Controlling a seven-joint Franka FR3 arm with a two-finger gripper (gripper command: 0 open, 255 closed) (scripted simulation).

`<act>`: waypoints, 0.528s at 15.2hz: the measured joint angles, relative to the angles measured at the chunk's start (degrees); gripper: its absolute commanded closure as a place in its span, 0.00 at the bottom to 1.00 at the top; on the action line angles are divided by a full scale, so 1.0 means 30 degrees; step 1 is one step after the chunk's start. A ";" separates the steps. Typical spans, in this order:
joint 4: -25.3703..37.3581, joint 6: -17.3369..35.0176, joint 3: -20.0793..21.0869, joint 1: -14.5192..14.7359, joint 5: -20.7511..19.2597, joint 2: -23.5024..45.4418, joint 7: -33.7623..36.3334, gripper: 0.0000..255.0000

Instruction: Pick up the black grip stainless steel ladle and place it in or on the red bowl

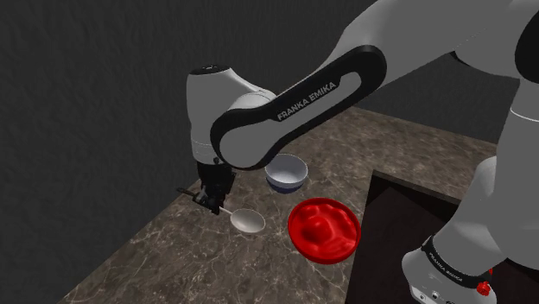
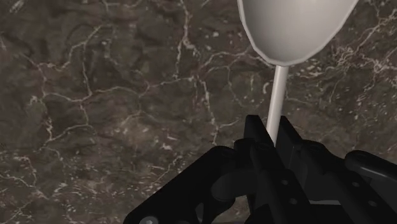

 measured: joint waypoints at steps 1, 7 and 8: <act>0.0077 -0.0194 0.0023 -0.0011 0.0044 -0.0121 -0.0004 1.00; -0.0733 -0.0802 0.0173 -0.0357 0.0643 -0.1601 -0.0424 1.00; -0.1522 -0.0632 0.0182 -0.0573 0.0934 -0.2231 -0.0754 1.00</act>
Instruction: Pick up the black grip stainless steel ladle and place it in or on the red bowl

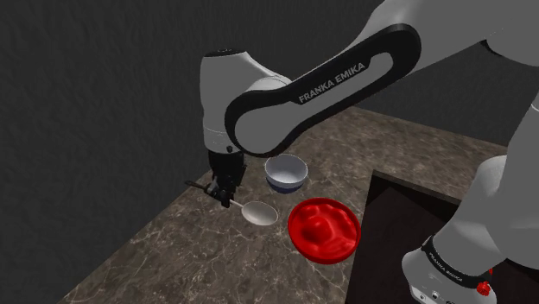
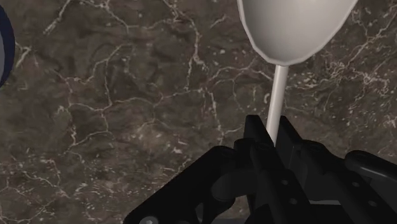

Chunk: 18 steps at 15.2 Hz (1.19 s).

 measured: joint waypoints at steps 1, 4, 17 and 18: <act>-0.1011 0.0158 0.0060 -0.0176 0.0399 -0.0884 -0.0305 1.00; -0.3447 0.0568 0.0050 -0.0554 0.1401 -0.2979 -0.1272 1.00; -1.3002 -0.0289 -0.1723 -0.0328 0.4838 -1.3192 -0.5415 1.00; -1.3750 -0.0617 -0.1977 -0.0258 0.4919 -1.4214 -0.5683 1.00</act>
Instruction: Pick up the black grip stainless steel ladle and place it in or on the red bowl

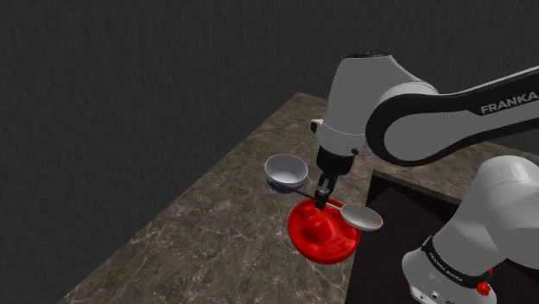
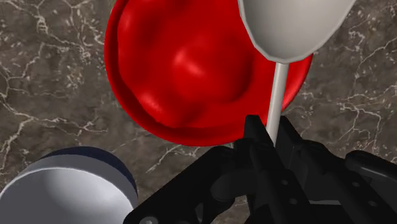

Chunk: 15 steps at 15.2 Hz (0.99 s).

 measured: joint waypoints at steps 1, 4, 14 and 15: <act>-0.0768 -0.0191 -0.0228 0.0061 0.0066 -0.0916 -0.0256 1.00; -0.2190 -0.0509 -0.0746 0.0063 0.0041 -0.2549 -0.0833 1.00; -0.3892 0.2829 -0.0482 0.0308 0.0718 -0.0849 -0.1412 1.00; -0.3951 0.3202 -0.0456 0.0309 0.0771 -0.0533 -0.1476 1.00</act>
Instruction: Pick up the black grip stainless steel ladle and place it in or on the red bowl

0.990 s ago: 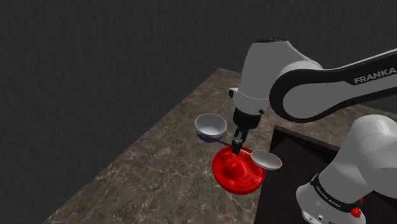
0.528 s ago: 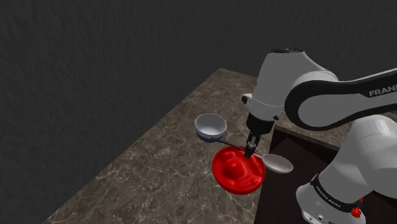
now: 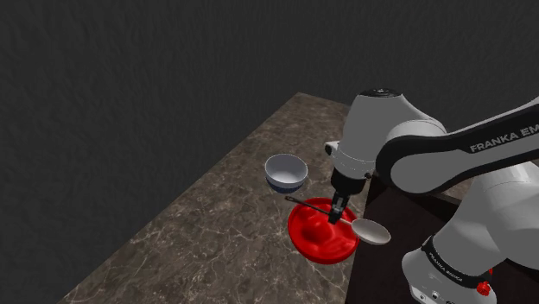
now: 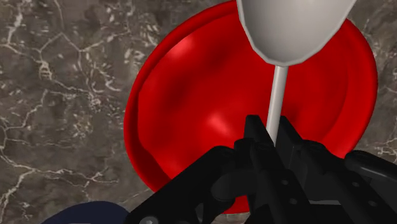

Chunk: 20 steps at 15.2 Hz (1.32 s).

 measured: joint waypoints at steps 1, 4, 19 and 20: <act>-0.0102 0.0403 0.0036 0.0026 0.0082 0.0305 -0.0056 1.00; -0.0281 0.1425 0.0143 0.0101 0.0286 0.1144 -0.0174 1.00; 0.0009 0.0490 0.0018 -0.0029 0.0045 0.0443 -0.0087 0.00; 0.0259 -0.0434 -0.0090 -0.0107 -0.0151 -0.0258 0.0014 0.00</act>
